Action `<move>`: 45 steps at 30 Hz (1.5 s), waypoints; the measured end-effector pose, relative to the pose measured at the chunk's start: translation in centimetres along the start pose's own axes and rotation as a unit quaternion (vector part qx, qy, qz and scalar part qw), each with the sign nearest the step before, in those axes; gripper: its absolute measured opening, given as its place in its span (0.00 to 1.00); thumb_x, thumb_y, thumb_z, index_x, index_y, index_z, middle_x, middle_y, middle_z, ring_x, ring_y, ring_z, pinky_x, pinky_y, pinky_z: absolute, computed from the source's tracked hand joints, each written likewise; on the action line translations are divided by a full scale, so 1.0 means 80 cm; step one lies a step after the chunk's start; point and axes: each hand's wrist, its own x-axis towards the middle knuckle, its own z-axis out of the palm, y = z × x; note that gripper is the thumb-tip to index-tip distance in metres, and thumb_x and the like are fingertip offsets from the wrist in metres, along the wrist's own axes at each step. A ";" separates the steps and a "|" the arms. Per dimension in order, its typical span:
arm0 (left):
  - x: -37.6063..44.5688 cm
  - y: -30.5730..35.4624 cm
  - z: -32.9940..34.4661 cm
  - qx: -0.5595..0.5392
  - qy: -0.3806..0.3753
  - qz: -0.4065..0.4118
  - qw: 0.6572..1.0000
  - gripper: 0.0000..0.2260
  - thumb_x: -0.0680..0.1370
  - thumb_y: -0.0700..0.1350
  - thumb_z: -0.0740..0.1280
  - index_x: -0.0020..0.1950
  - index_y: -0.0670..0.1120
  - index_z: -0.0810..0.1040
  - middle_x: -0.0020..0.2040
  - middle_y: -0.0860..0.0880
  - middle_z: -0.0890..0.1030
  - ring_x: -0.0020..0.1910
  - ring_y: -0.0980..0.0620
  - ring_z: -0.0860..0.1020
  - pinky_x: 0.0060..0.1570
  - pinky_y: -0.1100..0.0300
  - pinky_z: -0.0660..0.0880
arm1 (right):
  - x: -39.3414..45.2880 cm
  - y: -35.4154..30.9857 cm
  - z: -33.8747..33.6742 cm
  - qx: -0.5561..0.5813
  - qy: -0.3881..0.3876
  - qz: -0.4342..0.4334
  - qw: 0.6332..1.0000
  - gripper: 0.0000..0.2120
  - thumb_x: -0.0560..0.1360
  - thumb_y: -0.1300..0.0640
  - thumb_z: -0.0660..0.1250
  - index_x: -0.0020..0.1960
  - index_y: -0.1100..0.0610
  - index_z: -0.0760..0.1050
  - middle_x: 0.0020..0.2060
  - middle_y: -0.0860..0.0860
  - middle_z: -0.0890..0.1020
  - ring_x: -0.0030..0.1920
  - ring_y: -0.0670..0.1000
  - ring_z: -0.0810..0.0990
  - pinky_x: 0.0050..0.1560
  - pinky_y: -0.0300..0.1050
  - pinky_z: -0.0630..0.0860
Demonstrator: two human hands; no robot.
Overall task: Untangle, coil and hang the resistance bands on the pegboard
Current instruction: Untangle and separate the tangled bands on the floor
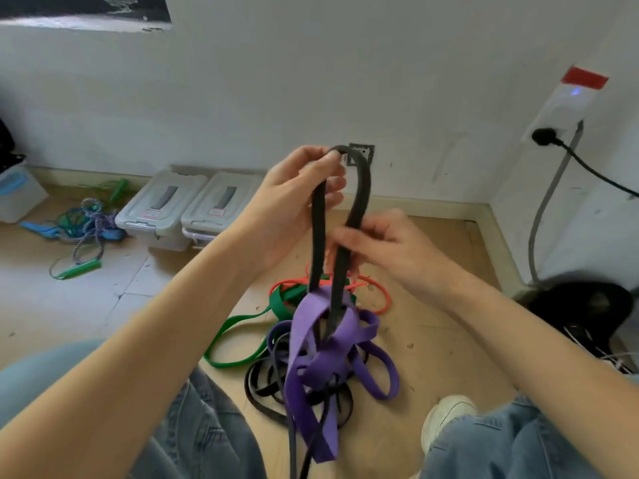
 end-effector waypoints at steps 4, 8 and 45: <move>-0.015 -0.053 -0.011 0.222 -0.186 -0.178 0.940 0.15 0.71 0.51 0.70 0.54 0.45 0.77 0.45 0.49 0.81 0.47 0.49 0.79 0.54 0.53 0.75 | 0.004 -0.028 -0.035 0.160 0.150 -0.033 0.975 0.10 0.77 0.57 0.60 0.44 0.59 0.77 0.28 0.50 0.80 0.31 0.46 0.78 0.32 0.36 0.74; -0.013 -0.078 -0.010 0.549 -0.274 -0.174 0.771 0.13 0.73 0.44 0.71 0.55 0.40 0.79 0.47 0.41 0.83 0.44 0.45 0.81 0.46 0.56 0.78 | -0.003 -0.023 -0.054 0.177 0.187 0.026 0.966 0.15 0.79 0.53 0.58 0.39 0.58 0.75 0.24 0.48 0.76 0.27 0.45 0.73 0.30 0.37 0.71; -0.005 -0.022 -0.018 0.144 -0.133 -0.154 0.968 0.16 0.70 0.53 0.69 0.56 0.50 0.78 0.49 0.52 0.84 0.41 0.60 0.80 0.25 0.71 0.65 | -0.001 -0.014 -0.029 0.133 0.074 0.036 0.988 0.05 0.74 0.63 0.63 0.43 0.64 0.77 0.36 0.56 0.81 0.31 0.45 0.76 0.32 0.33 0.74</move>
